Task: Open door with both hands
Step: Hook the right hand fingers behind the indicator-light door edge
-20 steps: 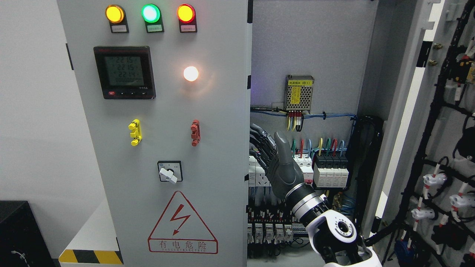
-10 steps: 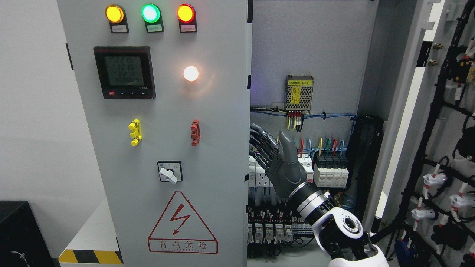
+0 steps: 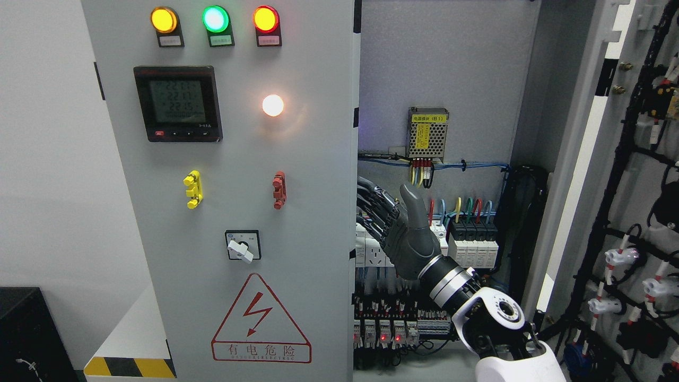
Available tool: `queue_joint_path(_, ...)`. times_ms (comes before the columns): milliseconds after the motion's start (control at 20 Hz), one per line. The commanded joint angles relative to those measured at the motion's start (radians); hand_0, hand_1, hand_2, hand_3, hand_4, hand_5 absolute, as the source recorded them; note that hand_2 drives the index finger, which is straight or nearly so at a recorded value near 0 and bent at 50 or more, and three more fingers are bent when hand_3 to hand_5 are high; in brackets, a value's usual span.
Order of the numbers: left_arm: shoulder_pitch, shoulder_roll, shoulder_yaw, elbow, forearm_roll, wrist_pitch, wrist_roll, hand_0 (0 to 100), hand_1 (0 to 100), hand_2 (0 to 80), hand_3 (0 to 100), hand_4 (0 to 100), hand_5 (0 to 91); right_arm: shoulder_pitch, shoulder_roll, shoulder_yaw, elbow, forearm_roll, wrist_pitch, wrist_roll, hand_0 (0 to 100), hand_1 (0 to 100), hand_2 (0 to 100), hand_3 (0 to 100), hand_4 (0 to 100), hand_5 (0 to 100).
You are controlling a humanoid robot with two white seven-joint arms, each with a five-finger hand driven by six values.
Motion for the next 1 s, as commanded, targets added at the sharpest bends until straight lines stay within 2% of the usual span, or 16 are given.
queue_joint_path(0, 0.0, 0.0, 0.0, 0.001, 0.0, 0.0, 0.001, 0, 0, 0.0, 0, 0, 0.0, -0.013, -0.023, -0.029, 0.051, -0.002, 0.005, 0.016, 0, 0, 0, 0, 0, 0)
queue_joint_path(100, 0.0, 0.0, 0.0, 0.001, 0.0, 0.0, 0.001, 0, 0, 0.0, 0, 0, 0.0, -0.013, -0.023, -0.029, 0.048, -0.002, 0.005, 0.023, 0, 0, 0, 0, 0, 0)
queue_joint_path(200, 0.0, 0.0, 0.0, -0.001, 0.001, 0.0, 0.001, 0, 0, 0.0, 0, 0, 0.0, -0.014, -0.023, -0.029, 0.046, -0.002, 0.005, 0.065, 0, 0, 0, 0, 0, 0)
queue_joint_path(451, 0.0, 0.0, 0.0, -0.001, 0.0, 0.0, 0.001, 0, 0, 0.0, 0, 0, 0.0, -0.022, -0.023, -0.031, 0.046, -0.002, 0.005, 0.086, 0, 0, 0, 0, 0, 0)
queue_joint_path(651, 0.0, 0.0, 0.0, 0.001, 0.001, 0.0, 0.001, 0, 0, 0.0, 0, 0, 0.0, -0.028, -0.023, -0.032, 0.045, -0.002, 0.005, 0.18, 0, 0, 0, 0, 0, 0)
queue_joint_path(901, 0.0, 0.0, 0.0, 0.001, 0.0, 0.0, 0.001, 0, 0, 0.0, 0, 0, 0.0, -0.03, -0.022, -0.036, 0.043, -0.002, 0.005, 0.192, 0, 0, 0, 0, 0, 0)
queue_joint_path(952, 0.0, 0.0, 0.0, -0.001, 0.001, 0.0, 0.001, 0, 0, 0.0, 0, 0, 0.0, -0.031, -0.022, -0.036, 0.043, -0.002, 0.005, 0.21, 0, 0, 0, 0, 0, 0)
